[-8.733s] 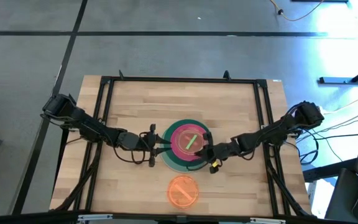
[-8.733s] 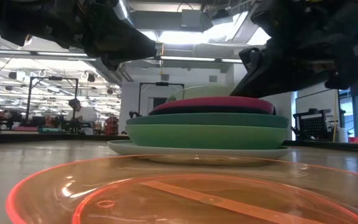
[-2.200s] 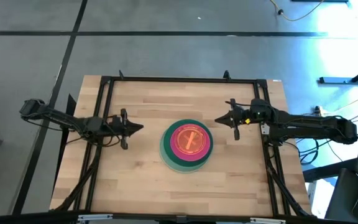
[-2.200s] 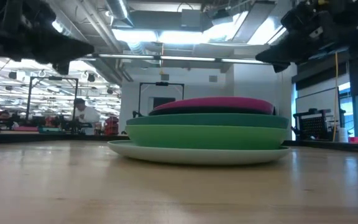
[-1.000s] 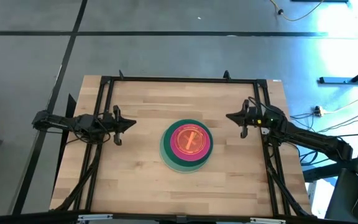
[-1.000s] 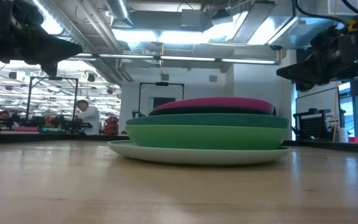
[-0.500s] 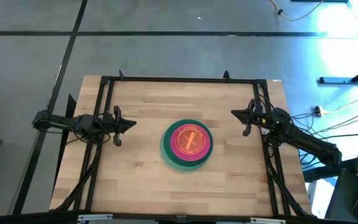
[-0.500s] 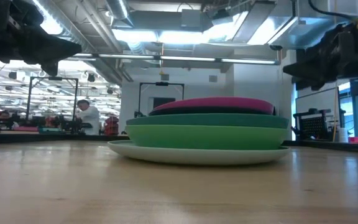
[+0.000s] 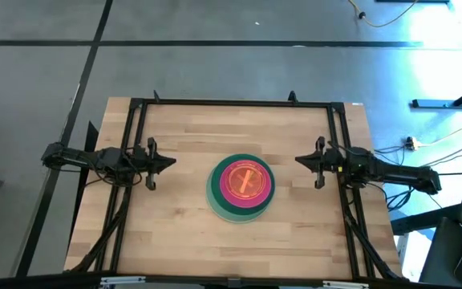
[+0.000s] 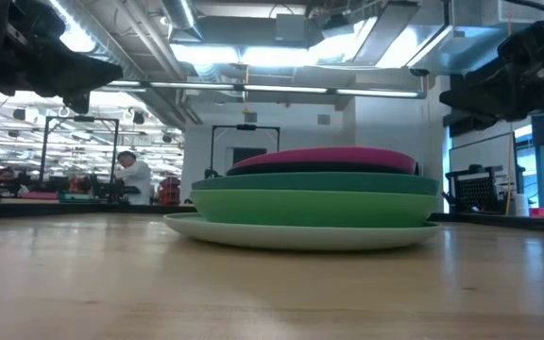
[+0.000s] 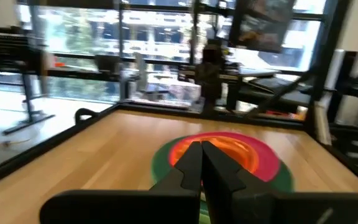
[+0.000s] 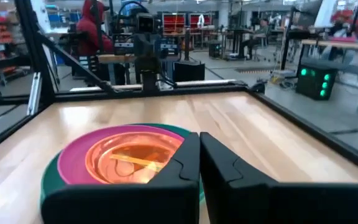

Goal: Stack plastic plates
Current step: Return to Home Position

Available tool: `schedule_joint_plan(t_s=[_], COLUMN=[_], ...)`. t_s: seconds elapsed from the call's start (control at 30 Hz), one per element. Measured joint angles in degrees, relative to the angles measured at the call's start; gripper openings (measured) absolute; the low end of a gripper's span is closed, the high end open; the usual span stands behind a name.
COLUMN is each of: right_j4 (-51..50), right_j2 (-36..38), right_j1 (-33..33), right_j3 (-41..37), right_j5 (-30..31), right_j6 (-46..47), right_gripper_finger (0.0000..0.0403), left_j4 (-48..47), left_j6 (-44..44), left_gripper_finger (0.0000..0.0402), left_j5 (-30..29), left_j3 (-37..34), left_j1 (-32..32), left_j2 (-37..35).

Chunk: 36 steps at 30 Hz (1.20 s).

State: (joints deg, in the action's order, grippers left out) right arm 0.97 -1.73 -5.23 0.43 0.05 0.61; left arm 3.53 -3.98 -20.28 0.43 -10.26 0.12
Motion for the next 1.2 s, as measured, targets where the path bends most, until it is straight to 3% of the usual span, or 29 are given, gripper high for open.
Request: schedule_joint_plan(t_s=[0.13,0.43,0.7,1.2], right_j4=[-0.1,-0.1,-0.1,-0.1], right_j2=[0.0,0.0,0.0,0.0], right_j1=[0.4,0.3,0.3,0.3], right_j3=[0.0,0.0,0.0,0.0], right_j5=[-0.7,-0.8,0.0,0.4], right_j6=[-1.1,-1.1,-1.5,-0.6], right_gripper_finger=[0.0001,0.0001,0.0001,0.0001], left_j4=[-1.2,-1.3,-2.0,-1.8], left_j6=[-0.2,1.4,-2.0,-4.9], left_gripper_finger=[0.0000,0.0000,0.0000,0.0000], left_j5=[7.1,5.9,10.8,10.3], left_j3=[0.1,0.2,0.2,0.2], left_j1=[0.0,2.1,8.0,8.1], left_j2=[0.0,0.0,0.0,0.5])
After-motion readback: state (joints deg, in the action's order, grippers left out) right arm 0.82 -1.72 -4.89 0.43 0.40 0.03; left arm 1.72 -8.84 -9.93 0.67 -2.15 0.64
